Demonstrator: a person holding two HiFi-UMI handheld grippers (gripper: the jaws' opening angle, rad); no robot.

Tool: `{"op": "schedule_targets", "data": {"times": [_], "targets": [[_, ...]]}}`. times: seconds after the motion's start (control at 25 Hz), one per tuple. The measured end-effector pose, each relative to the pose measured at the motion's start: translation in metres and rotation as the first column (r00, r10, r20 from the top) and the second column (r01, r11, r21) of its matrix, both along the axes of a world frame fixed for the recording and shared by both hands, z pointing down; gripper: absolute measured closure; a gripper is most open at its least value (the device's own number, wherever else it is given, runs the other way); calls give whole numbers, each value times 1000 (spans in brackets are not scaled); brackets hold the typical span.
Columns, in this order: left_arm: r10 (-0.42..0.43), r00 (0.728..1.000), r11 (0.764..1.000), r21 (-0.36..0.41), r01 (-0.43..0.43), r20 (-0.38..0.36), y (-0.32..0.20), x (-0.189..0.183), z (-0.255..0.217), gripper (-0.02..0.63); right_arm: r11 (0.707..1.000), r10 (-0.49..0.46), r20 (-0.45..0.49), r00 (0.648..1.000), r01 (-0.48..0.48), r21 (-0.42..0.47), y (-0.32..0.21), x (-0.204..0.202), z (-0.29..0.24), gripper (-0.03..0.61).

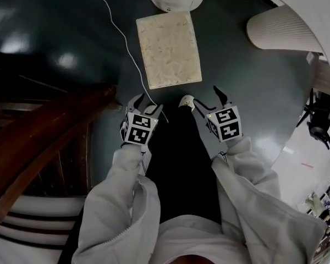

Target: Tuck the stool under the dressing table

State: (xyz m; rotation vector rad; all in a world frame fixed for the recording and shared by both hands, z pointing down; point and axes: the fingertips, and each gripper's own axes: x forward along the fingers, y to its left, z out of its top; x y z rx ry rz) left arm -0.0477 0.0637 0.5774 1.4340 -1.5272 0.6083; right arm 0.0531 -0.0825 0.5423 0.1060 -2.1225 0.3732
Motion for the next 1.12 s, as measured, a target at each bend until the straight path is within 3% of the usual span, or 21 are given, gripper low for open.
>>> {"op": "schedule_targets", "data": {"times": [0.32, 0.48, 0.76, 1.12], "targets": [[56, 998, 994, -97, -56, -4, -3, -9, 67, 310, 995, -95, -77, 992, 93, -21, 0, -3, 66, 78], [96, 995, 984, -147, -98, -17, -8, -19, 110, 302, 990, -140, -118, 983, 141, -1, -6, -11, 108, 66], [118, 990, 952, -275, -134, -71, 4, -31, 172, 282, 972, -231, -210, 950, 236, -2, -12, -23, 173, 12], [107, 993, 955, -272, -117, -51, -3, -36, 195, 267, 965, -261, -215, 941, 261, -25, -18, -45, 199, -2]]}}
